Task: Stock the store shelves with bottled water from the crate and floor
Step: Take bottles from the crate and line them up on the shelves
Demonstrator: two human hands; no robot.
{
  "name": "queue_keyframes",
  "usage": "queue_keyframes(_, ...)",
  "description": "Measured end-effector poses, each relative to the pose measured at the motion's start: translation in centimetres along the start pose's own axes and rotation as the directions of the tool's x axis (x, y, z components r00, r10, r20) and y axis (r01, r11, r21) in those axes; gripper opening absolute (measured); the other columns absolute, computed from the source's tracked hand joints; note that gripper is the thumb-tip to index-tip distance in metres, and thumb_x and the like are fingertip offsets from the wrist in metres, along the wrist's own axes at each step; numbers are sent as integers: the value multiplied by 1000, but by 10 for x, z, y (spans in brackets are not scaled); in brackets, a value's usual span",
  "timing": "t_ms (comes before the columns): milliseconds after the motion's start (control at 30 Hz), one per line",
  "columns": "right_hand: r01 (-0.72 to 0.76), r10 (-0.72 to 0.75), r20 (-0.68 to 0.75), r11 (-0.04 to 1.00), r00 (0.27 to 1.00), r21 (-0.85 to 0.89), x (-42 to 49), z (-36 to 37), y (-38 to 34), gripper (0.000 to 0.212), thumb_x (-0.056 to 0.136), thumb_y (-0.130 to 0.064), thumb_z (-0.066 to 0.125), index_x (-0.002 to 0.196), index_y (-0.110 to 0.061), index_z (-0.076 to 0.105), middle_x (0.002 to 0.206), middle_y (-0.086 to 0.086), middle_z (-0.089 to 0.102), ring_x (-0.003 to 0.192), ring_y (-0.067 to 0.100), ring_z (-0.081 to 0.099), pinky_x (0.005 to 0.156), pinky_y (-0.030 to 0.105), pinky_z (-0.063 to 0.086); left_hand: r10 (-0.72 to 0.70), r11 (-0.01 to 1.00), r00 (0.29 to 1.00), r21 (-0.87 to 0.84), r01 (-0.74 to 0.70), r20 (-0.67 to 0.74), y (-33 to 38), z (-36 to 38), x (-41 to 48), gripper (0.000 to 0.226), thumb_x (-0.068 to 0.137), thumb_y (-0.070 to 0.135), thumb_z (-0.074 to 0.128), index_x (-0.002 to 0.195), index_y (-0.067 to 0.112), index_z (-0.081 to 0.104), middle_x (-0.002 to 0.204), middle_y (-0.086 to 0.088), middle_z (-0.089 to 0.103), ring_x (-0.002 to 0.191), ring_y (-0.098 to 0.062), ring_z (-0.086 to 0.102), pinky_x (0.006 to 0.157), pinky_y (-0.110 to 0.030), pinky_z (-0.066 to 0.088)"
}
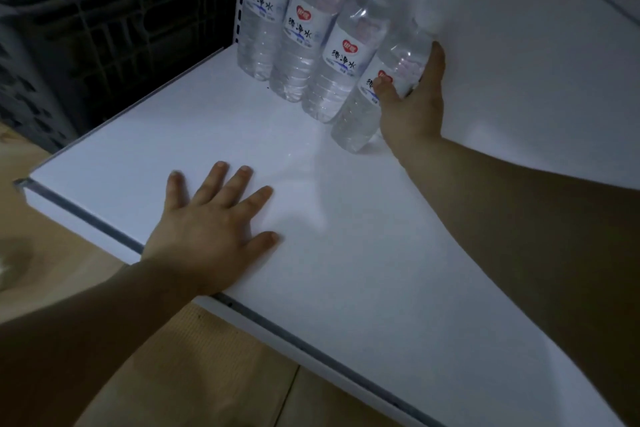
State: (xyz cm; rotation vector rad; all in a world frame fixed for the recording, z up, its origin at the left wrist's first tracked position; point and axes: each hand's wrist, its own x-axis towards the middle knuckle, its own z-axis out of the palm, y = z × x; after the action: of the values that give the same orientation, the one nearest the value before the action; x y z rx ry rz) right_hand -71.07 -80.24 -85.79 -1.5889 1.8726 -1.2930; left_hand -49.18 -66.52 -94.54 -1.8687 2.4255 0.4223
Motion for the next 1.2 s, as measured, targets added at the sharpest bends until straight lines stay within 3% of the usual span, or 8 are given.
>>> queue_keyframes(200, 57, -60, -19, 991, 998, -120, 14, 0, 7, 82, 91, -20, 66, 154, -16, 14, 151, 10, 31, 136, 19, 39, 101, 14, 29, -1, 1000, 1000, -4, 1, 1, 1, -1, -1, 85, 69, 76, -20, 147, 41, -17, 157, 8, -24, 143, -18, -28, 113, -59, -14)
queue_keyframes(433, -36, 38, 16, 992, 999, -121, 16, -4, 4, 93, 85, -29, 72, 155, -29, 12, 141, 3, 47, 124, 19, 53, 106, 38, 43, -6, 1000, 1000, -21, 6, 9, 2, -1, -2, 81, 75, 77, -11, 148, 41, -13, 158, 7, -22, 143, -18, -27, 113, -58, -16)
queue_keyframes(533, -137, 148, 59, 978, 987, -160, 8, -16, -6, 98, 86, -35, 72, 155, -31, 3, 149, 1, 38, 130, 17, 47, 96, 16, 35, -9, 1000, 1000, -17, 9, 17, 2, -1, -2, 78, 79, 76, -4, 148, 42, -11, 158, 8, -21, 144, -18, -26, 113, -58, -15)
queue_keyframes(600, -169, 201, 106, 952, 974, -254, -5, -32, -17, 96, 87, -41, 69, 155, -31, 3, 154, 4, 27, 136, 19, 39, 84, 11, 29, -12, 1000, 999, -22, 13, 30, 1, -2, -1, 76, 82, 76, 3, 149, 43, -10, 158, 8, -22, 144, -18, -26, 113, -59, -14)
queue_keyframes(767, -100, 300, 322, 851, 898, -516, -56, -81, -30, 86, 88, -52, 62, 155, -23, 17, 157, 8, 26, 142, 24, 30, 107, 27, 29, -17, 1000, 996, 12, 16, 90, 3, -4, 3, 71, 88, 73, 13, 149, 43, -10, 158, 7, -22, 144, -19, -25, 113, -60, -13)
queue_keyframes(867, -49, 368, 402, 786, 838, -616, -84, -117, -45, 83, 89, -55, 59, 154, -21, 20, 157, 7, 28, 142, 26, 31, 111, 32, 28, -20, 999, 986, -33, 26, 163, 4, -18, -2, 72, 91, 68, 25, 152, 40, -1, 160, 5, -16, 146, -18, -20, 115, -58, -10)
queue_keyframes(1000, -45, 429, 431, 748, 794, -662, -113, -152, -70, 83, 90, -56, 56, 154, -18, 20, 155, 8, 32, 139, 25, 35, 110, 30, 31, -16, 985, 978, -165, 51, 210, 26, -55, -31, 72, 93, 61, 39, 153, 35, 10, 162, 4, -3, 148, -16, -7, 118, -50, -2)
queue_keyframes(1200, -154, 491, 389, 752, 779, -641, -164, -202, -127, 83, 92, -59, 50, 155, -16, 18, 159, 7, 25, 144, 25, 29, 113, 33, 28, 151, 920, 953, -390, -37, 264, 82, -116, -114, 72, 91, 54, 52, 152, 34, 19, 161, 6, 9, 148, -16, 4, 120, -46, 8)
